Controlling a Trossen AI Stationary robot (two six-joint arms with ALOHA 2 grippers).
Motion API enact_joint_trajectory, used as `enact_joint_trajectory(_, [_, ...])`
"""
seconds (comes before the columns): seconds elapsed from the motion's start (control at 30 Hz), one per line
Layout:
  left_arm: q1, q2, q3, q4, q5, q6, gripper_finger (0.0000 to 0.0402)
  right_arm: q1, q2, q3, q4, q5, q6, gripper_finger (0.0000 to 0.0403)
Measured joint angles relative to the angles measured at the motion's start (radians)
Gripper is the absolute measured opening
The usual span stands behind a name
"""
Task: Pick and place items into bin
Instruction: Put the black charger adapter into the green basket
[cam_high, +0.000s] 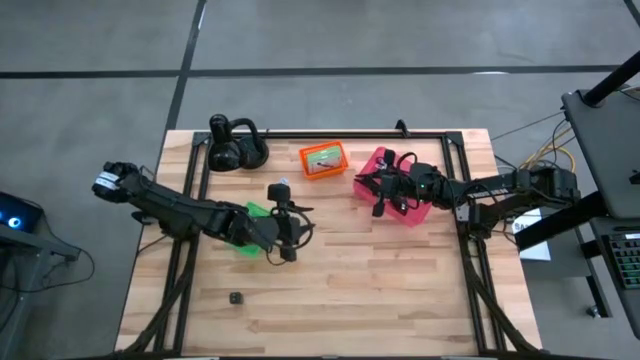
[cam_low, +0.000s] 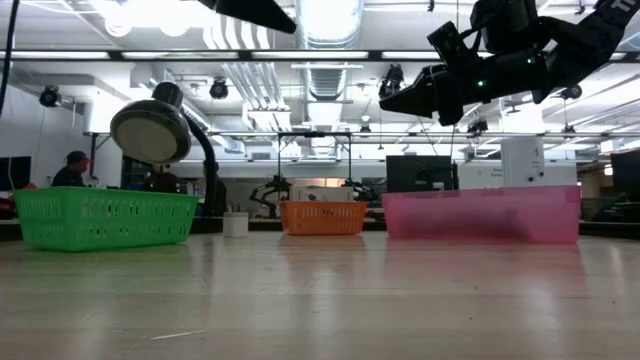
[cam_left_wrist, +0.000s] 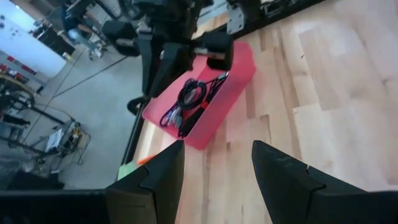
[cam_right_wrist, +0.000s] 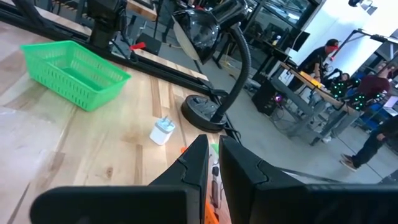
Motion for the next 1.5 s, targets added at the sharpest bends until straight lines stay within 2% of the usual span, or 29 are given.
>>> enact_joint_trajectory(0.6, [0.115,0.0,-0.001,-0.23,-0.009,-0.17,0.0173,0.0,0.0,0.0,-0.006,0.0,0.0,0.0029])
enact_joint_trajectory(0.77, [0.123,0.0,-0.001,-0.325,0.014,-0.28,0.0173,0.0,0.0,0.0,-0.009,0.0,0.0,0.0029])
enact_joint_trajectory(0.83, [0.124,0.0,0.011,-0.387,0.073,-0.317,0.0173,0.0,0.0,0.0,-0.013,0.0,0.0,0.0029])
enact_joint_trajectory(0.97, [0.124,-0.003,0.056,-0.487,0.254,-0.325,0.0173,0.0,0.0,0.0,-0.014,0.0,0.0,0.0029])
enact_joint_trajectory(1.13, [0.121,-0.002,0.061,-0.511,0.508,-0.432,0.0173,0.0,0.0,0.0,-0.014,0.001,0.023,0.0029])
enact_joint_trajectory(1.2, [0.121,-0.002,0.061,-0.51,0.633,-0.547,0.0173,0.001,0.0,0.0,-0.014,0.001,0.036,0.0029])
enact_joint_trajectory(1.33, [0.114,-0.002,0.064,-0.501,0.932,-0.942,0.0173,0.001,0.0,0.003,-0.013,0.0,0.06,0.0029])
enact_joint_trajectory(1.37, [0.096,-0.002,0.061,-0.496,0.977,-1.017,0.0173,0.001,0.0,0.003,-0.013,0.0,0.066,0.0029])
enact_joint_trajectory(1.5, [-0.028,0.007,0.06,-0.496,1.017,-1.168,0.0173,0.001,0.0,0.003,-0.013,0.0,0.072,0.0029])
